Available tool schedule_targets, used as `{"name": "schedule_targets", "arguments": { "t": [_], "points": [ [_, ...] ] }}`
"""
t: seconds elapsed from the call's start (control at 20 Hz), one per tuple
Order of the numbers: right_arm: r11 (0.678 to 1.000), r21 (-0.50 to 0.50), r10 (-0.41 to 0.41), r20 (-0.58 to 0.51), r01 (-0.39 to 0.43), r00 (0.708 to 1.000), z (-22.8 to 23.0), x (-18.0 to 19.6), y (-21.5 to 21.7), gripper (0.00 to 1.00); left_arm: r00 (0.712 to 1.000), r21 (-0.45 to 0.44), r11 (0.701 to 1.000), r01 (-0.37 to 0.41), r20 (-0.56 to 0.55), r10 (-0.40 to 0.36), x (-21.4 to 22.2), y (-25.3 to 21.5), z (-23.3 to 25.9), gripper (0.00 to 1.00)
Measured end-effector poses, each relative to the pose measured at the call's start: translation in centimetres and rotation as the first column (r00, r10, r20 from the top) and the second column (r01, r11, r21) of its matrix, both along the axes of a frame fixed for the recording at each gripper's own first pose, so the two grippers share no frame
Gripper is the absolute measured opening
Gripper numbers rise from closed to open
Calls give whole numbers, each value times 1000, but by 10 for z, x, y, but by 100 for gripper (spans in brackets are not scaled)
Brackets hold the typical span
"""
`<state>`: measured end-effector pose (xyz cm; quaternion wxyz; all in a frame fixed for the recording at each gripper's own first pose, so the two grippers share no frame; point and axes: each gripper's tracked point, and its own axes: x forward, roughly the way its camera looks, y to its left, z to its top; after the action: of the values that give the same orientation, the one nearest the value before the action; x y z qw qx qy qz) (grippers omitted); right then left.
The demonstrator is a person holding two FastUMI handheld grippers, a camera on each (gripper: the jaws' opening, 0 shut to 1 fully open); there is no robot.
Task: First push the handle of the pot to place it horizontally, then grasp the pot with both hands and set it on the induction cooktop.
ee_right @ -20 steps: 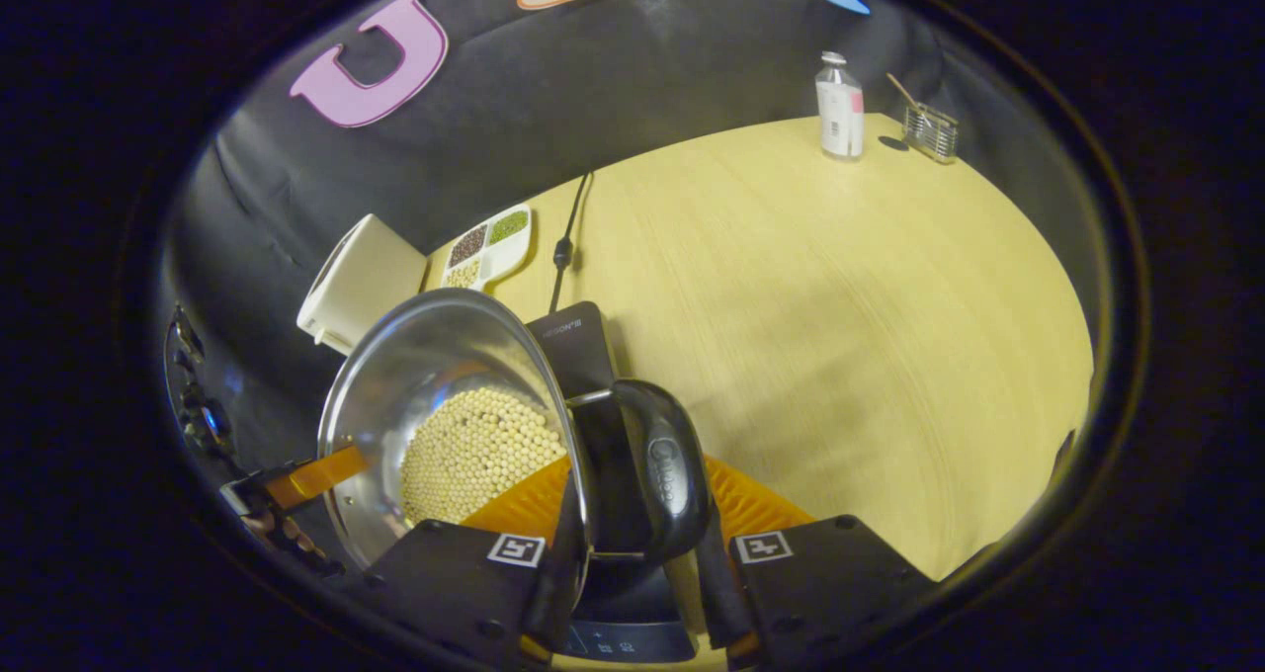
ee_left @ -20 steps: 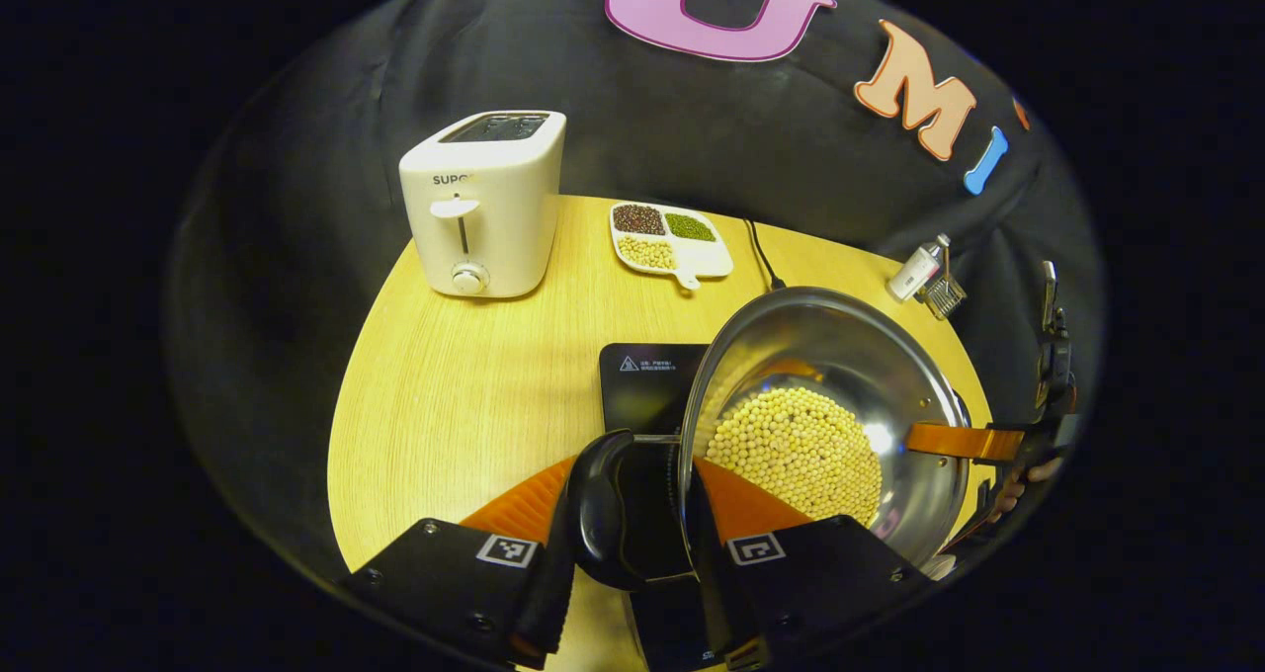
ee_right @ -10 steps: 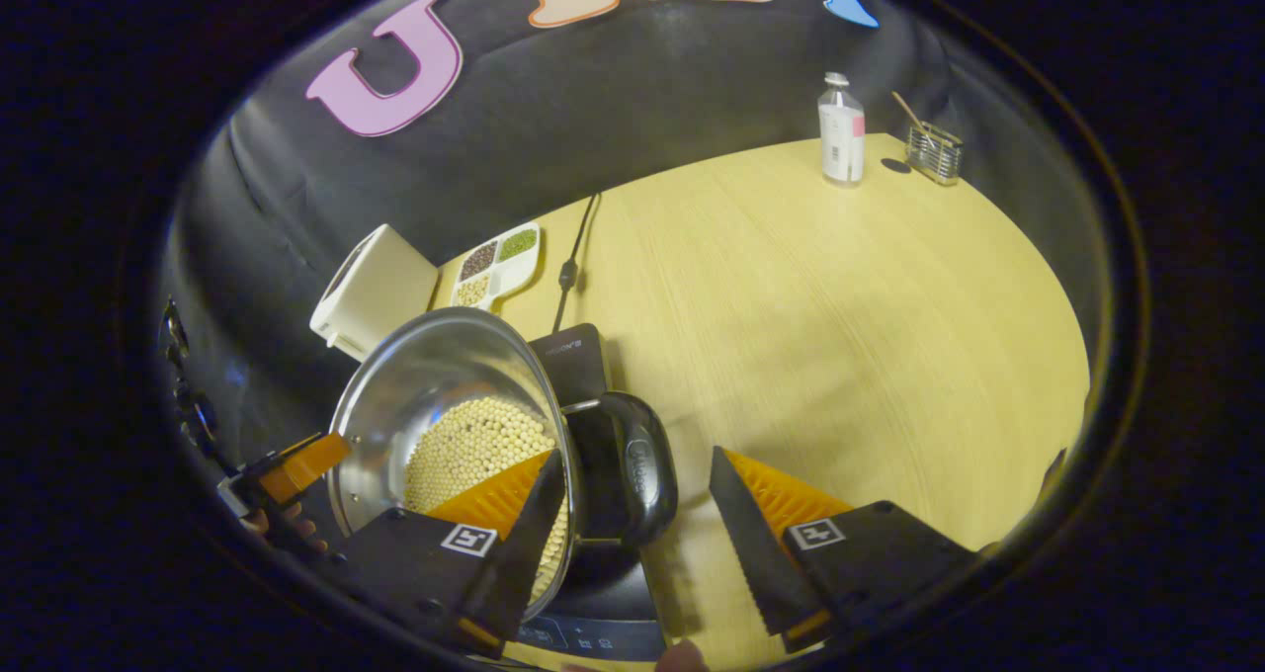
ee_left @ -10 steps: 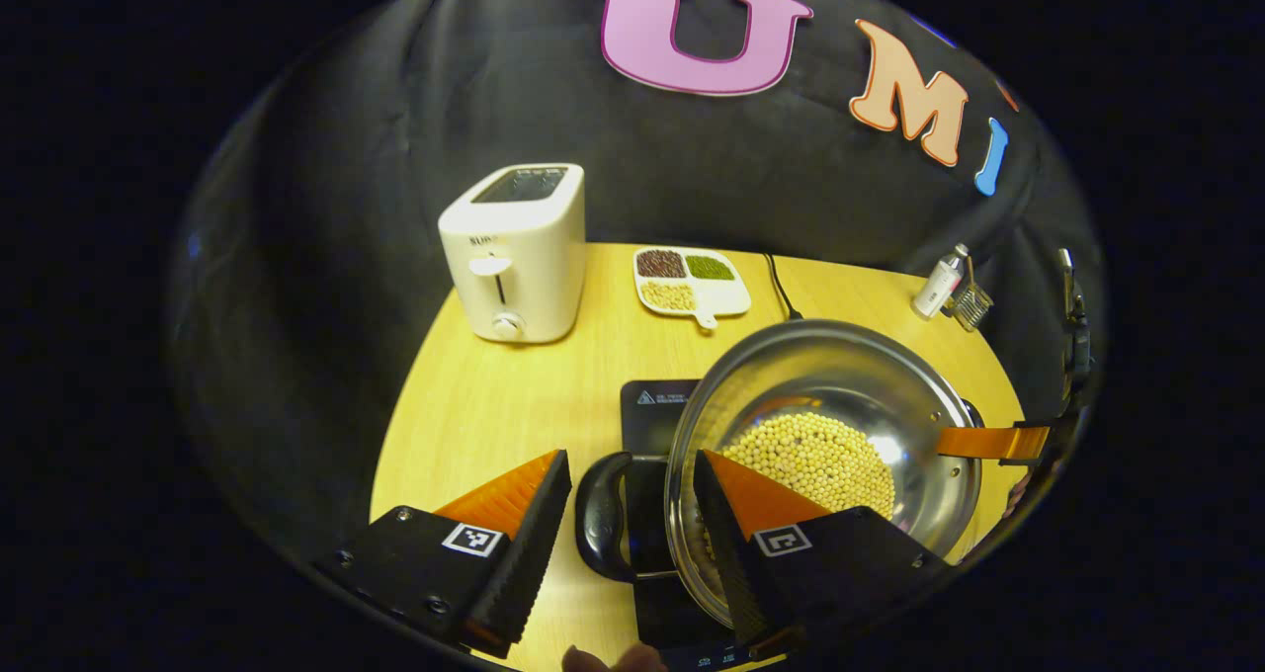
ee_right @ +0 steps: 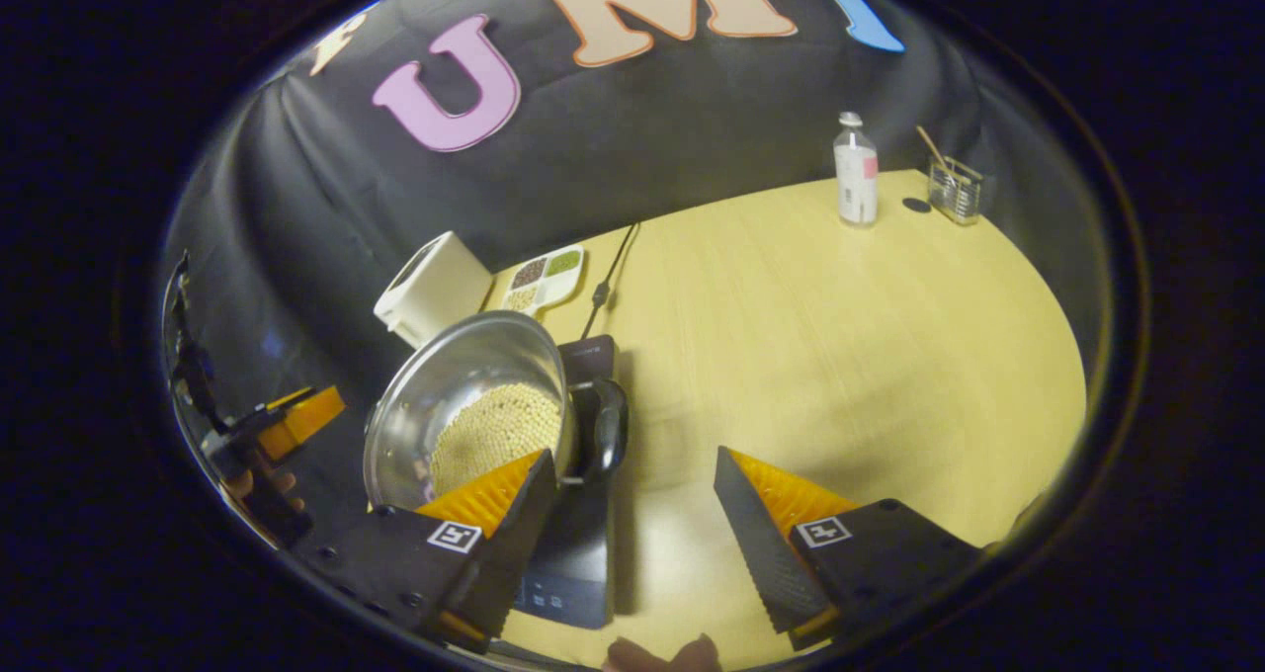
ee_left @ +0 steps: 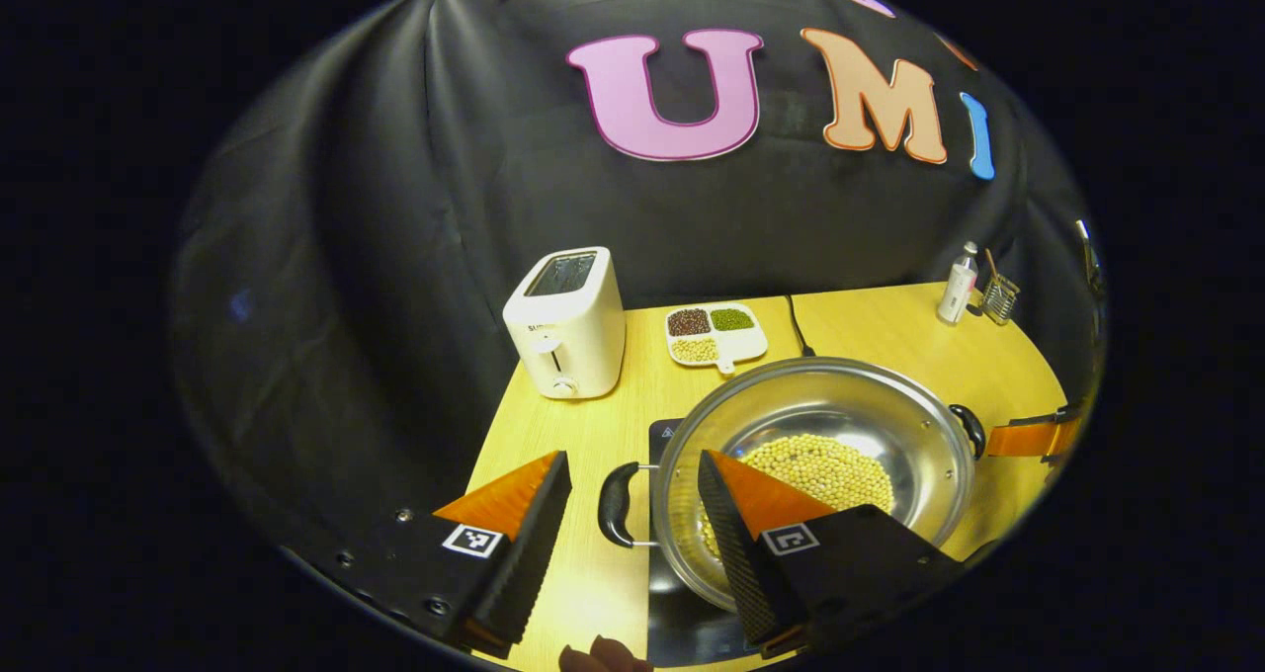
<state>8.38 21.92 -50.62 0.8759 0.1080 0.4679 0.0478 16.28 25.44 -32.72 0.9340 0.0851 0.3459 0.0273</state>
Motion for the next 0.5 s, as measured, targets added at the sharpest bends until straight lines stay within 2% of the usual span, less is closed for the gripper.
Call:
{"name": "schedule_targets", "arguments": {
  "t": [0.05,0.15,0.2,0.25,0.3,0.35,0.5],
  "points": [
    [1000,-11,17,23,-17,1000,7,-3,-13,99,1000,-16,1000,-9,10,9,-10,-14,6,80],
    [999,-26,44,55,-42,998,18,-12,-37,99,999,-39,999,-27,24,28,-26,-40,14,80],
    [998,-27,59,73,-57,996,24,-16,-49,94,999,-46,998,-44,23,45,-34,-51,16,80],
    [997,-32,71,101,-68,992,31,-17,-62,99,998,-57,997,-57,25,58,-42,-62,22,80],
    [996,-37,80,125,-76,989,38,-17,-73,94,997,-65,996,-65,36,68,-51,-76,29,80],
    [996,-39,88,148,-83,985,44,-19,-84,94,995,-66,995,-75,59,79,-58,-87,37,81],
    [998,-24,69,186,-66,980,67,-28,-113,94,990,-73,995,-71,116,79,-76,-125,66,80]
  ]
}}
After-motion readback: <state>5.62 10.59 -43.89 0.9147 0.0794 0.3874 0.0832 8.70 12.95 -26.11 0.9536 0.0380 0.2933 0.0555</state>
